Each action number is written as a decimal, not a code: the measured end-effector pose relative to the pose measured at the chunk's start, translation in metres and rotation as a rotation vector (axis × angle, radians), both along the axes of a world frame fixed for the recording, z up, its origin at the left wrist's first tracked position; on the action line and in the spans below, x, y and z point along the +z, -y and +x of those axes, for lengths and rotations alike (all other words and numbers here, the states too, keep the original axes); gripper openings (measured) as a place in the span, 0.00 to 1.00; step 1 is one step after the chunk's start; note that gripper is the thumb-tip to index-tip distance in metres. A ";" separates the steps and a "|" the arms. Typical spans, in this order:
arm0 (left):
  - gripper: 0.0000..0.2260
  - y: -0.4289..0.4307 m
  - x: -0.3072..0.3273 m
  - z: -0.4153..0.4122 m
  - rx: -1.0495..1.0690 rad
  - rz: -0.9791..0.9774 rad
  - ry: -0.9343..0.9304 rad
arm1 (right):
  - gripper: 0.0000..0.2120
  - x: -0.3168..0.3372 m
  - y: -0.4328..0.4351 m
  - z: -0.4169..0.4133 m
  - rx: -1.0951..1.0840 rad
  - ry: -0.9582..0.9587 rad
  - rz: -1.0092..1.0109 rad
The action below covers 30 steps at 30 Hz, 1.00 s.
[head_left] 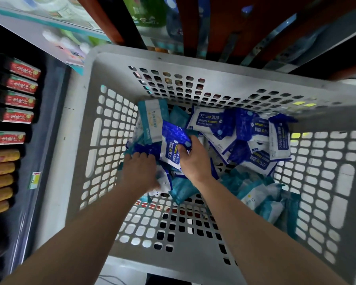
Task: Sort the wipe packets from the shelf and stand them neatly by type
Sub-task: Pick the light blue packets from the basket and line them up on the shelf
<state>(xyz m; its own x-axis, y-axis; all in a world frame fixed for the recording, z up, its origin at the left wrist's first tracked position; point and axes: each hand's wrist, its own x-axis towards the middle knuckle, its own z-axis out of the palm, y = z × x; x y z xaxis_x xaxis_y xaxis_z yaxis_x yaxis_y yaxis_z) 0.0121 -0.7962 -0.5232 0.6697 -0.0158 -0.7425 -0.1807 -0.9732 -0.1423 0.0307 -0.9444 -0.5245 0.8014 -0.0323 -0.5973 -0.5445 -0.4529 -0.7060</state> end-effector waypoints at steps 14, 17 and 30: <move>0.08 -0.004 0.023 0.029 0.209 -0.329 -0.065 | 0.08 0.005 0.025 0.000 -0.075 -0.011 -0.046; 0.07 0.000 0.036 0.039 0.665 -0.620 0.116 | 0.09 0.009 0.034 0.002 -0.147 -0.031 -0.065; 0.07 0.051 0.040 0.021 -0.068 -1.038 0.423 | 0.29 0.024 0.061 0.027 -0.522 -0.248 0.438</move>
